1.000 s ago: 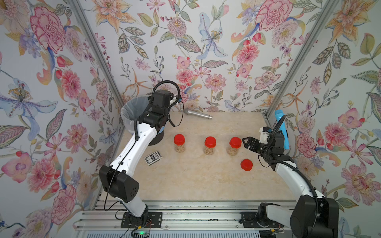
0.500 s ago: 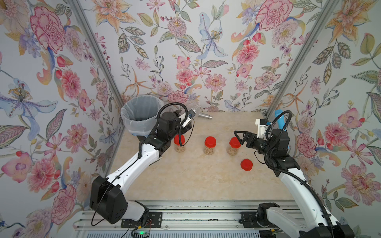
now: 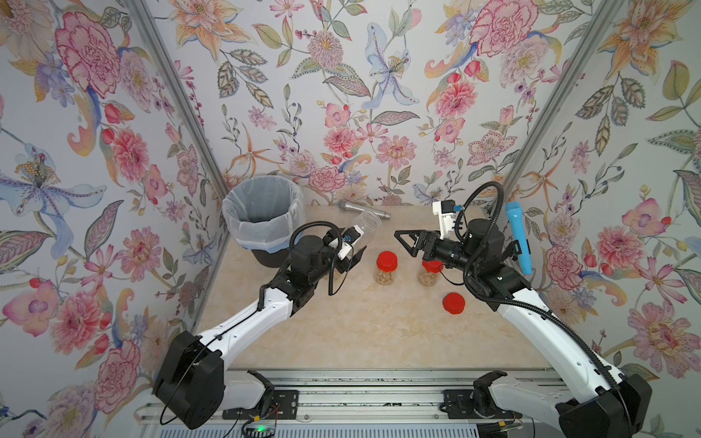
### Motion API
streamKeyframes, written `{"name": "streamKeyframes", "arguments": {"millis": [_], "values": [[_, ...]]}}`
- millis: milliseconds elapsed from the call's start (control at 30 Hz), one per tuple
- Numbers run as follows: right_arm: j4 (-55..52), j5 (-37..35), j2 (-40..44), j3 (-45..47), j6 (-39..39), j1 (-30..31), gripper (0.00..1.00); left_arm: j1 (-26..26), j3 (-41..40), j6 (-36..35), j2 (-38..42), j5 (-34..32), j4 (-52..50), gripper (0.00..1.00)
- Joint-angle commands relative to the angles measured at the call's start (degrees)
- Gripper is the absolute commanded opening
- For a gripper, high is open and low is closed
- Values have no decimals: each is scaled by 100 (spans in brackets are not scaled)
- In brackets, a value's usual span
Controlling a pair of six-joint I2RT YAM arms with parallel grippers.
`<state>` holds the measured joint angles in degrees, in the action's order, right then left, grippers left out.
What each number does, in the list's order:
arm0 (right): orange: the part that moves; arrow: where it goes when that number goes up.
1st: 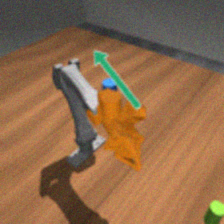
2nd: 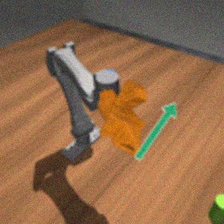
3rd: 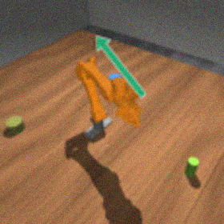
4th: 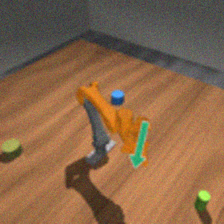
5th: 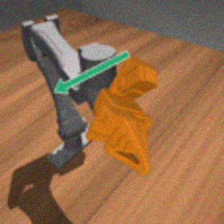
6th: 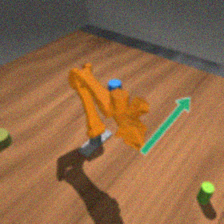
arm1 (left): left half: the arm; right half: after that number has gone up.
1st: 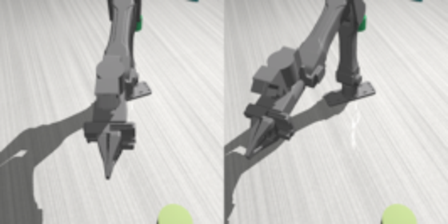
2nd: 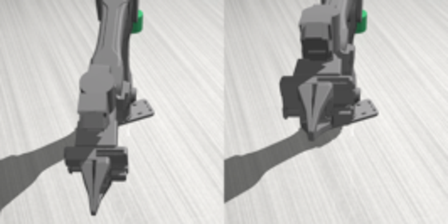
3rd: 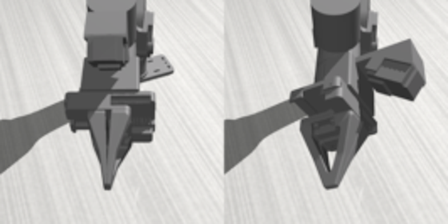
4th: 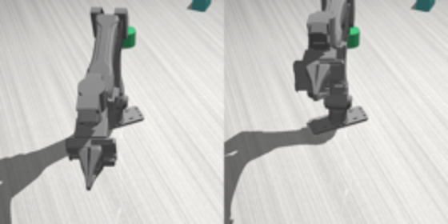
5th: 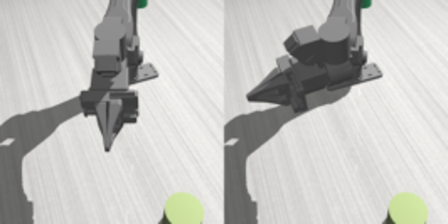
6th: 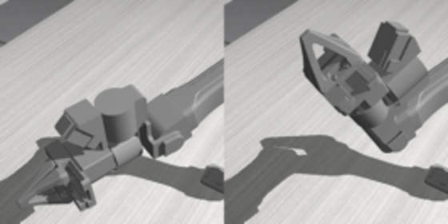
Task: Empty moldy peanuts from jars
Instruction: Place the jar at the center of the board.
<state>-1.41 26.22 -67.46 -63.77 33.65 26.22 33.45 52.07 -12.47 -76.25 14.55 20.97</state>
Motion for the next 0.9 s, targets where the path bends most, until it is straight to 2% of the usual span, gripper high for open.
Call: {"name": "streamKeyframes", "arguments": {"millis": [0, 267, 867], "values": [[17, -334, -195, -373, -232, 243, 91, 38, -141, 277, 185, 193, 463, 36], [-18, -654, -552, -847, -483, 699, 90, 90, -268, 388, 128, 246, 561, 36], [183, -662, -1226, -1362, -582, 1044, 86, 170, -259, 446, -118, 268, 681, 37]]}}
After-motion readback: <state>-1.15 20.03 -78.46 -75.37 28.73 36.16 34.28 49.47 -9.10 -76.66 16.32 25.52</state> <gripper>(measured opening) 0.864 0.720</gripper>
